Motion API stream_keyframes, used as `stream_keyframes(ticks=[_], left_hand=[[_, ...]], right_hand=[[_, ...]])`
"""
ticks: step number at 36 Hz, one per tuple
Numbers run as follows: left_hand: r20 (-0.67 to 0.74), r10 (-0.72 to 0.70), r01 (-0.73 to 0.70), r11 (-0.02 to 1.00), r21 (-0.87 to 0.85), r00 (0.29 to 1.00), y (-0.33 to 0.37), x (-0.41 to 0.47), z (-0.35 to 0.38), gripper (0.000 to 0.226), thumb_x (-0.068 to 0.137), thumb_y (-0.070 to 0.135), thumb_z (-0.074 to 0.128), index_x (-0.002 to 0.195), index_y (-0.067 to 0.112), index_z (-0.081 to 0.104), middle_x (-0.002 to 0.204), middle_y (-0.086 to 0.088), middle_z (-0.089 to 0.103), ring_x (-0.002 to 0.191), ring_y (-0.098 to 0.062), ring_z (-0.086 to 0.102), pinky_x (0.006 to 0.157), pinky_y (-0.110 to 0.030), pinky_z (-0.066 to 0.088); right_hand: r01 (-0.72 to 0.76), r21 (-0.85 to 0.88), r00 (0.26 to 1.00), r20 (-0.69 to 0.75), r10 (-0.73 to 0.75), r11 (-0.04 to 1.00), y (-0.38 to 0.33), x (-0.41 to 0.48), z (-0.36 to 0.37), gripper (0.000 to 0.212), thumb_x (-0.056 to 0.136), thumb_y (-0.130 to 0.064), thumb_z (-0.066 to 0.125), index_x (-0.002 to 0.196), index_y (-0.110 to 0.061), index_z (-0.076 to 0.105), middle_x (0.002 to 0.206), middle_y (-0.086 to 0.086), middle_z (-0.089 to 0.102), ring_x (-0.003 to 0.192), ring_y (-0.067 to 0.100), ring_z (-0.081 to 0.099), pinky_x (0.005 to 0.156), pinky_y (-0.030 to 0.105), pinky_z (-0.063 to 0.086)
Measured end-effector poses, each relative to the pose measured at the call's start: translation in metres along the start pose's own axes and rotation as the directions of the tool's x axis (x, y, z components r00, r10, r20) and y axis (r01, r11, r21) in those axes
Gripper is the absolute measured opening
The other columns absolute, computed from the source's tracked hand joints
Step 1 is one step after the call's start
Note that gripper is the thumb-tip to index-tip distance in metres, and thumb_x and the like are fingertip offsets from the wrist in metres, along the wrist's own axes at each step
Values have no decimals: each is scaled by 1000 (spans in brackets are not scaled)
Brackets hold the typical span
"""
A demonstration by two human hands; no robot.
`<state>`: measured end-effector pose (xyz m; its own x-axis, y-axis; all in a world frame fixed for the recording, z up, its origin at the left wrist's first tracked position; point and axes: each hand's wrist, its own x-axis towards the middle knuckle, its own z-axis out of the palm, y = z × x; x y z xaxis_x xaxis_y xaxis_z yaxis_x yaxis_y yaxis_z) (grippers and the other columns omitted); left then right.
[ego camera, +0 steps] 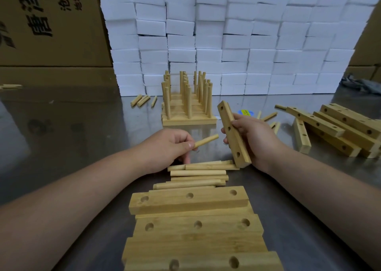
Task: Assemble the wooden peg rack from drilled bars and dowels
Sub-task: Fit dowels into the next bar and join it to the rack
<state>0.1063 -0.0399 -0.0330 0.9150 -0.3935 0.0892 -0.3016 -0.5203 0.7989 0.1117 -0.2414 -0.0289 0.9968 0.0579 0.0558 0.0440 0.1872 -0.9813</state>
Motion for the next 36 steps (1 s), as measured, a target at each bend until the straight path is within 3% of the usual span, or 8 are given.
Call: stream_keyframes(ticks=[6, 10, 14, 18, 25, 36], left_hand=[[-85, 8, -16, 996, -85, 996, -2, 1, 1, 22, 96, 16, 47, 79, 19, 62, 60, 7, 67, 56, 1, 56, 60, -12, 46], [-198, 11, -36, 992, -123, 980, -4, 4, 2, 20, 95, 17, 48, 81, 21, 62, 57, 8, 63, 55, -4, 54, 64, -23, 47], [-281, 26, -54, 994, -92, 959, -7, 6, 3, 18, 95, 22, 49, 82, 27, 61, 55, 12, 62, 52, -4, 51, 64, -29, 47], [-271, 36, -59, 995, -76, 962, -8, 7, 3, 19, 95, 21, 48, 83, 27, 61, 58, 13, 63, 51, -1, 50, 59, -20, 46], [-181, 63, -75, 996, -57, 981, -5, 5, 3, 21, 96, 20, 47, 83, 24, 63, 74, 20, 69, 69, 12, 59, 59, 1, 38], [-149, 38, -82, 950, -303, 988, -1, 5, 5, 19, 96, 10, 45, 86, 13, 61, 68, 5, 71, 57, -6, 62, 58, -14, 49]], right_hand=[[-32, -50, 998, 47, 34, 998, 0, -1, 2, 34, 93, -10, 38, 119, -21, 58, 82, 10, 62, 51, 14, 61, 46, 21, 48], [-16, -121, 996, 81, 26, 992, -1, -2, 2, 34, 92, -10, 39, 104, -32, 62, 80, 9, 63, 53, 15, 61, 47, 22, 47], [14, -205, 993, 113, 10, 979, -2, -3, 2, 37, 90, -11, 42, 103, -39, 62, 77, 7, 66, 54, 17, 59, 51, 26, 48], [9, -229, 991, 132, 22, 973, -2, -4, 4, 37, 89, -10, 44, 112, -32, 63, 77, 9, 66, 52, 16, 58, 51, 27, 51], [-2, -256, 996, 90, 26, 967, -2, -4, 6, 39, 89, -9, 45, 122, -23, 61, 71, 5, 67, 49, 14, 58, 50, 26, 52], [9, -249, 995, 102, 17, 968, -7, -12, 11, 36, 91, -7, 42, 118, -23, 60, 83, 9, 61, 47, 0, 59, 44, 19, 48]])
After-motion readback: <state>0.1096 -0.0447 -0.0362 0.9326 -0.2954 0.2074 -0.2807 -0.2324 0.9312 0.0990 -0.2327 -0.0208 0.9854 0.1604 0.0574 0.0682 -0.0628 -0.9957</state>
